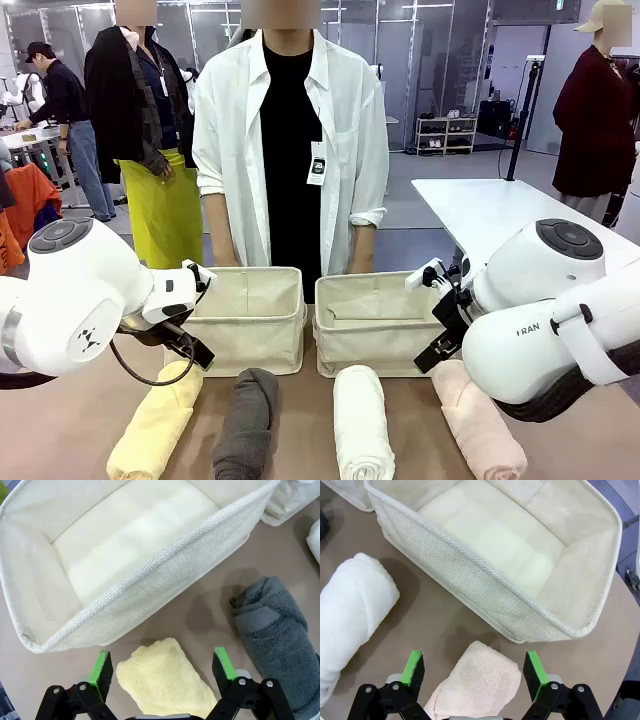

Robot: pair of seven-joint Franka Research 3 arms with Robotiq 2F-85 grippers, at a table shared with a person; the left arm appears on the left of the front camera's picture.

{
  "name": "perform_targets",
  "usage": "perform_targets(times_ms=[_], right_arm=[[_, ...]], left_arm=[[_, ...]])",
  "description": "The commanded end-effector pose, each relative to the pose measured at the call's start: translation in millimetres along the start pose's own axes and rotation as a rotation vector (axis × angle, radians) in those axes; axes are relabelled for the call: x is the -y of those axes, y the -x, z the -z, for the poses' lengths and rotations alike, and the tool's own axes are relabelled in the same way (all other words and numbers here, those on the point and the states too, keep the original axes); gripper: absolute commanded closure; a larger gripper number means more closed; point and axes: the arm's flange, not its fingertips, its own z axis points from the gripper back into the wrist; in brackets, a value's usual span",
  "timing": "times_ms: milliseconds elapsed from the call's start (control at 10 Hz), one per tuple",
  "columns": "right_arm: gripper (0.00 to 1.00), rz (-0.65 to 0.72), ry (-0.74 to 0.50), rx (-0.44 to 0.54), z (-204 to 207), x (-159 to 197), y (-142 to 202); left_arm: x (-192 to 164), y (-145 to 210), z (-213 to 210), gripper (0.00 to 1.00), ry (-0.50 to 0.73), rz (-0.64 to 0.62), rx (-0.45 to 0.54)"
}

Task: Divide the towels into two baskets.
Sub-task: Pick up one hotel-folded towel and place it in the Fabric basket indicated by the person.

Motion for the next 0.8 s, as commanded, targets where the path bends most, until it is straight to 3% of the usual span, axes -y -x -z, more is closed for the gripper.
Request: perform_targets(times_ms=[0,700], right_arm=[[0.0,0.0,0.0,0.0,0.0,0.0,0.0],[0.0,0.0,0.0,0.0,0.0,0.0,0.0]], left_arm=[[0.2,-0.1,0.0,0.0,0.0,0.0,0.0],[0.2,-0.1,0.0,0.0,0.0,0.0,0.0]])
